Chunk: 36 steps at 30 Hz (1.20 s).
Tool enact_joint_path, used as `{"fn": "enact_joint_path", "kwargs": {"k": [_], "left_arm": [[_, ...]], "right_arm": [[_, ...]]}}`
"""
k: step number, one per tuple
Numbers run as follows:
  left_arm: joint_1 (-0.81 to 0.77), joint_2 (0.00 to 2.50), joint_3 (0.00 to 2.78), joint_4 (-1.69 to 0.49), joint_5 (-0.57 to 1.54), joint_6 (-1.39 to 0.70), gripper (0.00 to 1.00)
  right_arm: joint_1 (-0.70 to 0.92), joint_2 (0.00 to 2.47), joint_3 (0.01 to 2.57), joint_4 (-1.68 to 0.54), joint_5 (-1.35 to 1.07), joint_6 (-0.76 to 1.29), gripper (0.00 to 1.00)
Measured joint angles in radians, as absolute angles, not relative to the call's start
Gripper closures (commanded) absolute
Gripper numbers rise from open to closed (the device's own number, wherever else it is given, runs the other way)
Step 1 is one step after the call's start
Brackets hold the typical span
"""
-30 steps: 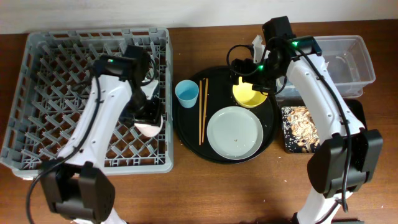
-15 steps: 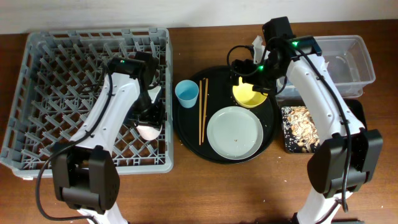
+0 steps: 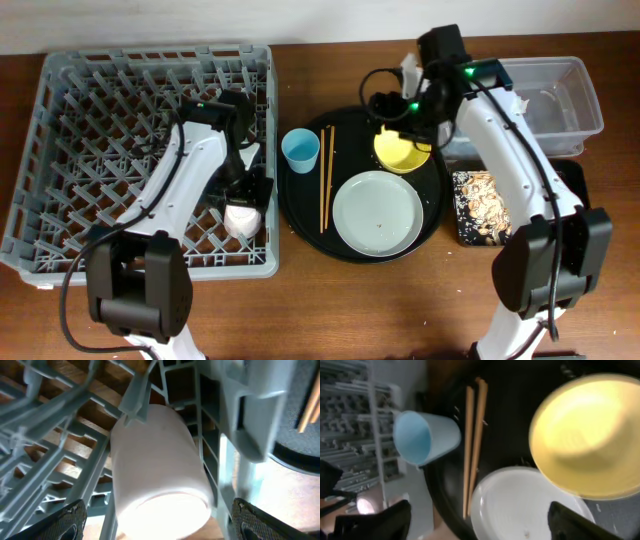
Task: Sort waste into correct bins and load items into the dishwasher rack
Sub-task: 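Grasp the blue cup with the right gripper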
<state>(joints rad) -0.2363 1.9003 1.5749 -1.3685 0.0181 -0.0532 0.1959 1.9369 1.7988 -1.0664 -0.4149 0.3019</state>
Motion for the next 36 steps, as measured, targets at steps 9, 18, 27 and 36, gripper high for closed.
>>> {"fn": "enact_joint_path", "kwargs": {"k": [9, 18, 27, 36], "left_arm": [[-0.204, 1.903, 1.944, -1.335, 0.158, -0.053, 0.07], [-0.047, 1.903, 1.956, -1.259, 0.373, -0.073, 0.07], [-0.028, 1.903, 1.956, -1.218, 0.527, -0.091, 0.01], [0.031, 1.903, 1.956, -1.208, 1.135, 0.043, 0.01]], "right_arm": [[0.393, 1.982, 1.799, -0.832, -0.292, 0.424, 0.29], [0.437, 2.222, 1.799, -0.814, -0.278, 0.488, 0.96], [0.338, 2.178, 1.801, -0.863, -0.476, 0.474, 0.96], [0.204, 2.065, 1.822, -0.524, -1.266, 0.363, 0.96]]}}
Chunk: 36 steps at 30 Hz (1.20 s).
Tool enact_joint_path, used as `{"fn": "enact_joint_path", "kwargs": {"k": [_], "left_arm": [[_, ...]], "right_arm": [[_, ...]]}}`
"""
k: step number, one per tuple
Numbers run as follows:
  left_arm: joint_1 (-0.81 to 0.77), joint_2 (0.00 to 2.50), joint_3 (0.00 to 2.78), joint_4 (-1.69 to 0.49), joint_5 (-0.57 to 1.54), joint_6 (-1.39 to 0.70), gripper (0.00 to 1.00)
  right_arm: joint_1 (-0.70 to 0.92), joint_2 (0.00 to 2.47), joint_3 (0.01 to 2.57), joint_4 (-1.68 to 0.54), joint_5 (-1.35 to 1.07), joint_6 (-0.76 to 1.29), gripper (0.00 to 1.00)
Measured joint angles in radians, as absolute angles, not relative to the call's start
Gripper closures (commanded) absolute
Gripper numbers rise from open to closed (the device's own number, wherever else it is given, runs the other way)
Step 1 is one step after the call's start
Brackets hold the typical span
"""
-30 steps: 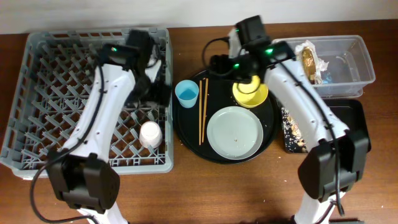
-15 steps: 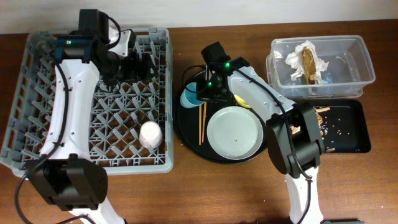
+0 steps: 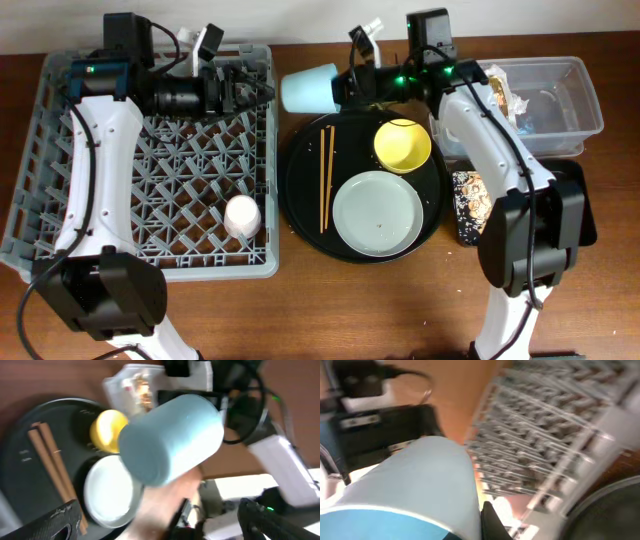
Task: Sort waste into correct bins and load items into the dishwasher rack
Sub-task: 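Grasp the blue cup with the right gripper, then hand the blue cup from the right gripper to the left gripper, then place the blue cup in the dish rack with the left gripper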
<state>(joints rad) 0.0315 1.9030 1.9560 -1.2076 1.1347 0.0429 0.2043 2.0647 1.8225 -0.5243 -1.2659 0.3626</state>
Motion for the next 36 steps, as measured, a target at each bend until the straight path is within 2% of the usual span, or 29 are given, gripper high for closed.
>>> {"fn": "enact_joint_path", "kwargs": {"k": [6, 8, 12, 15, 17, 19, 21, 23, 25, 28, 29, 30, 31, 32, 36], "left_arm": [[0.03, 1.938, 1.956, -1.205, 1.3, 0.062, 0.02], [0.027, 1.967, 1.956, -1.206, 1.338, 0.064, 0.11], [0.005, 1.972, 1.956, -1.206, 1.404, 0.096, 0.38], [0.006, 1.974, 1.956, -1.206, 1.449, 0.113, 0.39], [0.007, 1.975, 1.956, -1.206, 1.459, 0.113, 0.37], [0.008, 1.975, 1.956, -1.203, 1.459, 0.113, 0.23], [0.008, 1.975, 1.956, -1.202, 1.459, 0.115, 0.18], [0.009, 1.975, 1.956, -1.199, 1.456, 0.121, 0.2], [0.009, 1.975, 1.956, -1.199, 1.459, 0.128, 0.29], [0.01, 1.979, 1.956, -1.197, 1.46, 0.139, 0.35], [0.01, 1.979, 1.956, -1.195, 1.466, 0.142, 0.43], [0.011, 1.979, 1.956, -1.195, 1.467, 0.142, 0.47], [0.012, 1.979, 1.956, -1.196, 1.471, 0.142, 0.49], [0.01, 1.979, 1.956, -1.2, 1.476, 0.142, 0.54], [0.008, 1.979, 1.956, -1.203, 1.491, 0.158, 0.56]], "right_arm": [[0.267, 2.065, 1.821, -0.381, -1.41, 0.393, 0.96], [0.295, 2.065, 1.821, -0.312, -1.397, 0.434, 0.96], [0.318, 2.065, 1.821, -0.305, -1.356, 0.471, 0.96], [0.319, 2.064, 1.822, -0.299, -1.367, 0.475, 0.96], [0.319, 2.064, 1.822, -0.297, -1.364, 0.484, 0.96], [0.32, 2.063, 1.822, -0.29, -1.359, 0.495, 0.96], [0.321, 2.062, 1.822, -0.286, -1.34, 0.499, 0.96], [0.323, 2.062, 1.822, -0.266, -1.316, 0.513, 0.96], [0.325, 2.062, 1.822, -0.223, -1.296, 0.538, 0.96], [0.326, 2.06, 1.822, -0.208, -1.294, 0.554, 0.96], [0.326, 2.06, 1.822, -0.2, -1.295, 0.566, 0.84], [0.326, 2.06, 1.822, -0.199, -1.295, 0.568, 0.62], [0.327, 2.06, 1.822, -0.197, -1.279, 0.574, 0.23], [0.327, 2.06, 1.822, -0.2, -1.261, 0.576, 0.03], [0.319, 2.06, 1.822, -0.216, -1.195, 0.571, 0.01]]}}
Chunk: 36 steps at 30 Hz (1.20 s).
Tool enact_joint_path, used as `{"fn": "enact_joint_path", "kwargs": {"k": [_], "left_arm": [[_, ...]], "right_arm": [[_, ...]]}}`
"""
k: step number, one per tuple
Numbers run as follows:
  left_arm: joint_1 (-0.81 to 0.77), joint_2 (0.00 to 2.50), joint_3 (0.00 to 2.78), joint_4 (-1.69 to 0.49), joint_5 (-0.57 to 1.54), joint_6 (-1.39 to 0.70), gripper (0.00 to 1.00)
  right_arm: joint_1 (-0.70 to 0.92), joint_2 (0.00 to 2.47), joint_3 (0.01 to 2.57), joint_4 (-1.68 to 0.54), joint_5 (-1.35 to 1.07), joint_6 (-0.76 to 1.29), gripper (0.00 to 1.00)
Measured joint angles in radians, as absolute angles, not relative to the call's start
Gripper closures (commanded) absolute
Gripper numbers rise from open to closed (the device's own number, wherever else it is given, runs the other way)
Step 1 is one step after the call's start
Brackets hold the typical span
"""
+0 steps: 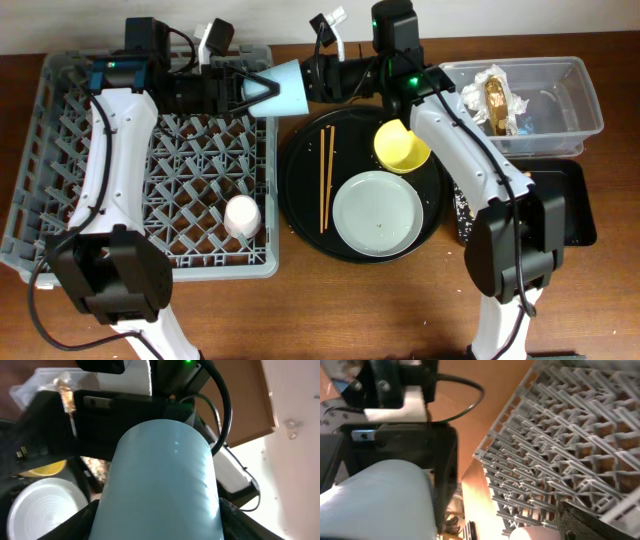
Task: Sort waste into correct bins and load items into the dishwasher rack
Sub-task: 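Place the blue cup in the dish rack with the left gripper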
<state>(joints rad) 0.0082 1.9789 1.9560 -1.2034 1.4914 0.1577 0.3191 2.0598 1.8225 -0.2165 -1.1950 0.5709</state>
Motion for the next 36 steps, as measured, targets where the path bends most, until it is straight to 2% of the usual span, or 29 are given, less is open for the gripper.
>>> {"fn": "enact_joint_path", "kwargs": {"k": [4, 6, 9, 13, 16, 20, 27, 29, 32, 34, 36], "left_arm": [[0.041, 1.979, 1.956, -1.212, 1.29, 0.168, 0.56], [0.053, 1.979, 1.957, -1.237, 1.11, 0.159, 0.56], [0.038, 1.979, 1.977, -1.346, 0.701, 0.126, 0.56], [-0.049, 1.979, 2.011, -1.439, 0.257, 0.066, 0.56], [-0.13, 1.979, 2.011, -1.447, 0.072, 0.055, 0.56], [-0.184, 1.989, 2.012, -1.431, -0.009, 0.051, 0.55], [-0.184, 2.133, 2.012, -1.386, -0.034, 0.051, 0.55], [-0.186, 2.149, 2.012, -1.374, -0.034, 0.051, 0.36], [-0.188, 2.156, 2.012, -1.367, -0.028, 0.052, 0.17], [-0.189, 2.157, 2.012, -1.365, -0.027, 0.042, 0.08], [-0.189, 2.16, 2.027, -1.373, -0.025, 0.037, 0.08]], "right_arm": [[0.251, 2.06, 1.828, -0.493, -1.095, 0.479, 0.02], [0.204, 2.06, 1.831, -0.694, -0.986, 0.416, 0.02], [0.149, 2.06, 1.83, -0.898, -0.788, 0.346, 0.02], [0.131, 2.06, 1.829, -1.016, -0.61, 0.308, 0.01], [0.131, 2.06, 1.829, -1.056, -0.535, 0.288, 0.01], [0.131, 2.06, 1.829, -1.069, -0.504, 0.265, 0.02], [0.131, 2.06, 1.829, -1.07, -0.494, 0.254, 0.01], [0.131, 2.06, 1.829, -1.07, -0.493, 0.253, 0.01], [0.131, 2.06, 1.829, -1.071, -0.493, 0.253, 0.0], [0.131, 2.06, 1.829, -1.082, -0.489, 0.246, 0.1], [0.131, 2.06, 1.829, -1.097, -0.487, 0.237, 0.13]]}}
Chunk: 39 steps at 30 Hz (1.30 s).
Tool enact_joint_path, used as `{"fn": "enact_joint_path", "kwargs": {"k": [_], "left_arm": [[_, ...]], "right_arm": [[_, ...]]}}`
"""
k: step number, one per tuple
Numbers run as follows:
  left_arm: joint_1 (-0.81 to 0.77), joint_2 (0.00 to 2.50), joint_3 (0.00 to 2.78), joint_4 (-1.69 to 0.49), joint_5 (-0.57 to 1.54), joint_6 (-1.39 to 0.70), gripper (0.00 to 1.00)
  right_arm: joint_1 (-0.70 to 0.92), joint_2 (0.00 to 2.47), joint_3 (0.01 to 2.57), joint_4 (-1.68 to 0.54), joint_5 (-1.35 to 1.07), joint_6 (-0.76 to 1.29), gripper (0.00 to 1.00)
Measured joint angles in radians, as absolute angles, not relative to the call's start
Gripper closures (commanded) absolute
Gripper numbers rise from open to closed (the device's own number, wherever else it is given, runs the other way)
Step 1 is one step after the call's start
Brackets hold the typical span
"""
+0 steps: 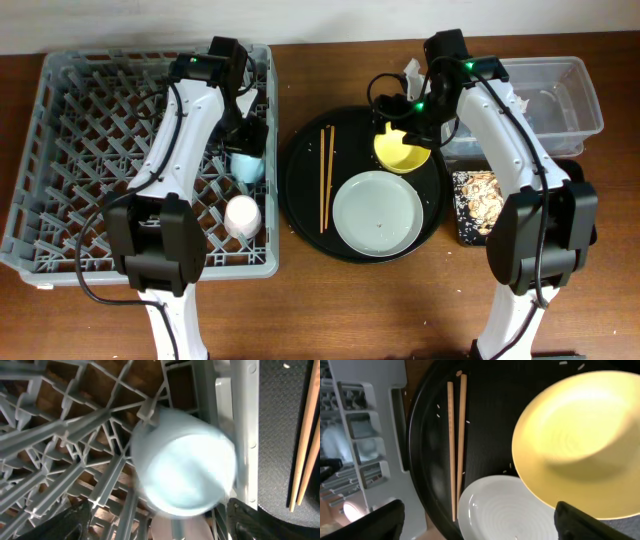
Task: Sort waste into correct bins and load items into the dishwasher rack
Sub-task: 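Place the blue cup in the dish rack with the left gripper, then grasp the yellow bowl with the right gripper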
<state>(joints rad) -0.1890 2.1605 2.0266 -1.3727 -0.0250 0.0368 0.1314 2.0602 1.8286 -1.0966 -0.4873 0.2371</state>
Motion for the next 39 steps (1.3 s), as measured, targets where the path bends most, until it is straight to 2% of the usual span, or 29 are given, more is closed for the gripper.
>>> {"fn": "enact_joint_path", "kwargs": {"k": [7, 9, 11, 12, 15, 20, 25, 27, 33, 39], "left_arm": [[-0.19, 2.171, 2.335, -1.491, 0.118, 0.037, 0.11], [-0.19, 2.171, 2.374, -1.492, 0.166, 0.017, 0.11], [-0.186, 2.172, 2.389, -1.475, 0.185, -0.004, 0.11], [-0.177, 2.172, 2.406, -1.474, 0.191, -0.02, 0.16], [-0.128, 2.172, 2.482, -1.474, 0.204, -0.048, 0.16], [-0.098, 2.172, 2.499, -1.475, 0.207, -0.054, 0.19], [-0.149, 2.172, 2.499, -1.493, 0.21, -0.058, 0.19], [-0.208, 2.172, 2.499, -1.483, 0.21, -0.058, 0.19], [-0.255, 2.177, 2.499, -1.465, 0.21, -0.074, 0.19], [-0.353, 2.244, 2.498, -1.407, 0.21, -0.1, 0.19]], "right_arm": [[0.145, 1.952, 1.829, -1.137, -0.431, 0.238, 0.19], [0.206, 1.931, 1.829, -1.119, -0.344, 0.284, 0.25], [0.285, 1.943, 1.829, -1.065, -0.25, 0.334, 0.26], [0.339, 1.955, 1.829, -1.045, -0.197, 0.366, 0.28], [0.445, 1.985, 1.829, -1.001, -0.091, 0.428, 0.33], [0.493, 2.073, 1.829, -0.979, -0.019, 0.472, 0.35], [0.447, 2.088, 1.837, -1.049, -0.015, 0.488, 0.35], [0.373, 2.086, 1.865, -1.108, -0.009, 0.496, 0.35], [0.199, 2.078, 1.879, -1.241, -0.012, 0.498, 0.35], [0.101, 2.078, 1.879, -1.309, -0.019, 0.497, 0.38]]}}
